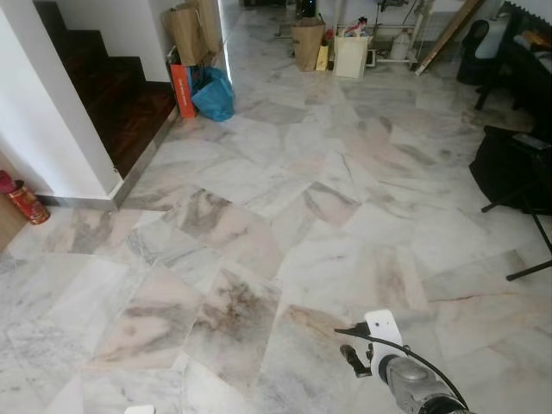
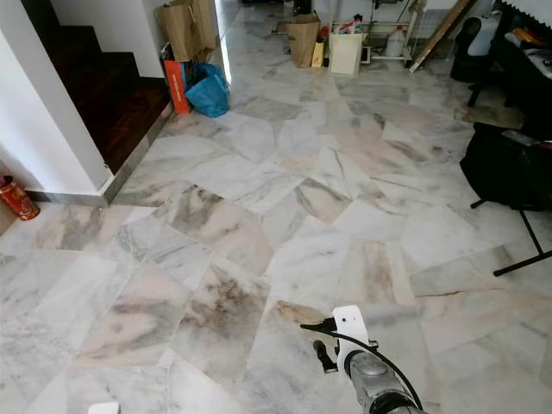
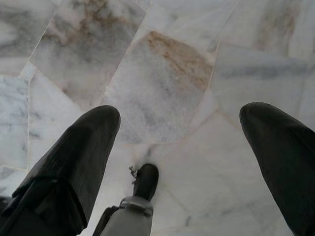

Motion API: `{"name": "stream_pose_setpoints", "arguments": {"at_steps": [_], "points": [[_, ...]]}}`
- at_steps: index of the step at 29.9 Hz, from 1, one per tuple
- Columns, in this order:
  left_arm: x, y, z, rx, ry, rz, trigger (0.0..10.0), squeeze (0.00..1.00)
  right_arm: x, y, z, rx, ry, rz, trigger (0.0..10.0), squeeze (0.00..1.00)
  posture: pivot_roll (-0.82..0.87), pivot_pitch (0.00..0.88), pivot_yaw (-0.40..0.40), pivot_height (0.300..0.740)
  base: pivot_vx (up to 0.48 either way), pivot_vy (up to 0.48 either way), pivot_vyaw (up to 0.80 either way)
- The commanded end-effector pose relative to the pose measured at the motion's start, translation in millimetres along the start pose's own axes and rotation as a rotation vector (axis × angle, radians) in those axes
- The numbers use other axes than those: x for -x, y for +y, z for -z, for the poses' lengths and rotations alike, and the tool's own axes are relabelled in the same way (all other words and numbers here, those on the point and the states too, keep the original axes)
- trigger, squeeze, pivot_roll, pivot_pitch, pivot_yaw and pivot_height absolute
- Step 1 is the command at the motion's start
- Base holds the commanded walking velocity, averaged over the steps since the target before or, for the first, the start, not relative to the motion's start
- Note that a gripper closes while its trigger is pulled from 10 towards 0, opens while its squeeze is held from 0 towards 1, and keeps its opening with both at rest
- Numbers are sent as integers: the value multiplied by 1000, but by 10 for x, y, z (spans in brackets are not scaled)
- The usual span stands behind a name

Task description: Hang hanger

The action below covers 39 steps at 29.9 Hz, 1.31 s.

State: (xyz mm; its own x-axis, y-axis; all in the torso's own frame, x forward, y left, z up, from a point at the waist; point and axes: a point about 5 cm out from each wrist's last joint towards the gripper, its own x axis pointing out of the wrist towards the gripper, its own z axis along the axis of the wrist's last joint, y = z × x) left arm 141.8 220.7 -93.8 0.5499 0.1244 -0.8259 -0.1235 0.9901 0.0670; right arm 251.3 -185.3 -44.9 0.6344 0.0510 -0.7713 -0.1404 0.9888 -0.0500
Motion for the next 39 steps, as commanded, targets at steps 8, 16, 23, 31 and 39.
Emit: {"name": "stream_pose_setpoints", "arguments": {"at_steps": [8, 16, 23, 31, 39], "points": [[-51, 32, -220, 6, -34, -52, 10000, 0, -10, -20, -135, -34, -18, 23, 10000, 0, -155, 0, 40, 740, 0, 0, 0], [-43, -58, -160, 36, -39, -56, 10000, 0, 5, -117, -129, -64, -15, 54, 10000, 0, -180, 0, 15, 740, 0, 0, 0], [-31, -301, -61, 4, -21, -15, 10000, 0, 61, -342, -33, -119, -30, 115, 10000, 0, -282, 0, 66, 740, 0, 0, 0], [-15, -298, -72, 68, -70, -54, 10000, 0, 81, -376, 102, -135, -1, 132, 10000, 0, -229, 0, -1, 740, 0, 0, 0], [11, -183, 21, 80, -50, -116, 10000, 0, 33, -202, 7, -97, -8, 84, 10000, 0, -138, 0, -1, 740, 0, 0, 0]]}}
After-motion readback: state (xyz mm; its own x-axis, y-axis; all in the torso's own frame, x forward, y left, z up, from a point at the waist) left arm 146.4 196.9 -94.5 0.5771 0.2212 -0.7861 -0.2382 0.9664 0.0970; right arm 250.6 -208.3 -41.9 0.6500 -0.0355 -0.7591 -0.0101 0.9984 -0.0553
